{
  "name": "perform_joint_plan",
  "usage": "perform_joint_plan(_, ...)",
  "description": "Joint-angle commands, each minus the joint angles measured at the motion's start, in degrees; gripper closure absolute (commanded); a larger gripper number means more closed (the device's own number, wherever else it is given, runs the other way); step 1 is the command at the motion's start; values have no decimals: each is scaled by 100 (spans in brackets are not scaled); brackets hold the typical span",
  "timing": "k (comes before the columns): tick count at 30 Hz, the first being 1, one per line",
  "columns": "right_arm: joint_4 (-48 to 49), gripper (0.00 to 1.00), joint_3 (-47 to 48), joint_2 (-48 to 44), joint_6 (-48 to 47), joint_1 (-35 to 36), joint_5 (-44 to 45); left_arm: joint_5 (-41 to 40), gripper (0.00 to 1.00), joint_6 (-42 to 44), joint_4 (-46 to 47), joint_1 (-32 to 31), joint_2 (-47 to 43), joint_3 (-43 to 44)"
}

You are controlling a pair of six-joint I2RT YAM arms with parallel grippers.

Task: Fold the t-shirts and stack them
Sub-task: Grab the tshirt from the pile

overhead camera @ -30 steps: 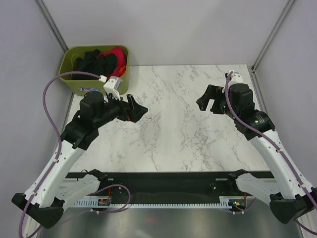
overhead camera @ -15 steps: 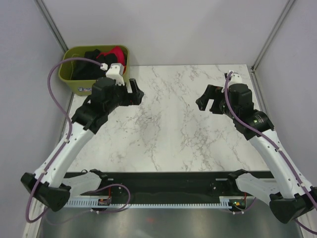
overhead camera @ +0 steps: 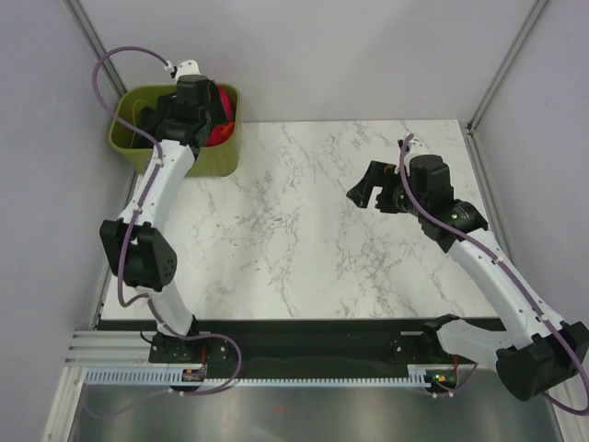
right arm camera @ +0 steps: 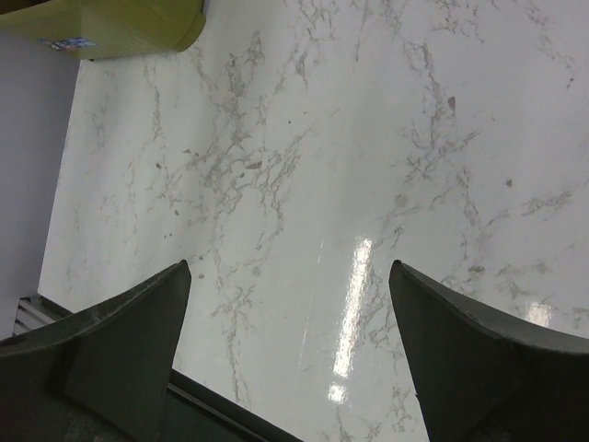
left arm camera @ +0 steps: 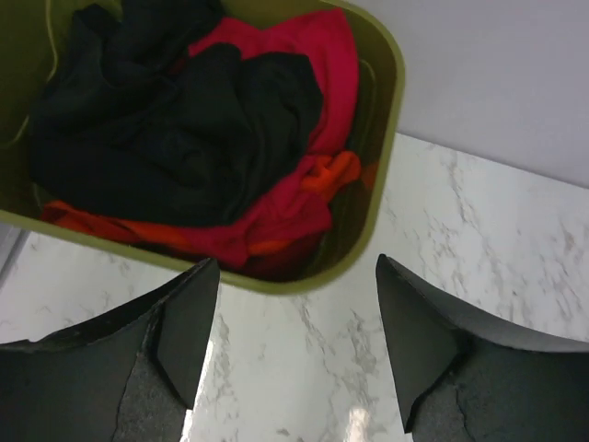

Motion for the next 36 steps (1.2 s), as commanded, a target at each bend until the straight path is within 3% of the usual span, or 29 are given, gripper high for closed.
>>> perform_joint_plan(1,577,2,56,118,76,17,-418,-307,26,372,154,236,737,752)
perform_joint_plan(9,744,2,241,521,-99,8,-418,-430,30,425,154,658,2284,1912)
perform_joint_plan(13,788,2,276,715,-135,17,-410,-71,35,311,180,913,2715,2124)
perform_joint_plan(16,832,2,284,838,-126,17,-401,227,48,433,259,957,2918,2221)
perform_joint_plan(17,858,2,302,865,-117,17,-409,342,66,504,294,957,2927,2247)
perform_joint_plan(18,859,2,311,917,-126,17,-418,430,73,600,347,957,2919,2265)
perform_joint_plan(20,859,2,346,961,-108,17,-427,720,89,671,426,931,2744,2256)
perform_joint_plan(22,894,2,337,953,-82,17,-436,1001,98,741,602,861,2542,2204)
perform_joint_plan(30,947,2,276,786,-91,17,-471,1187,98,1470,1217,62,1076,2203)
perform_joint_plan(36,833,2,188,461,-12,17,-348,1510,98,1550,1437,-808,-112,2002)
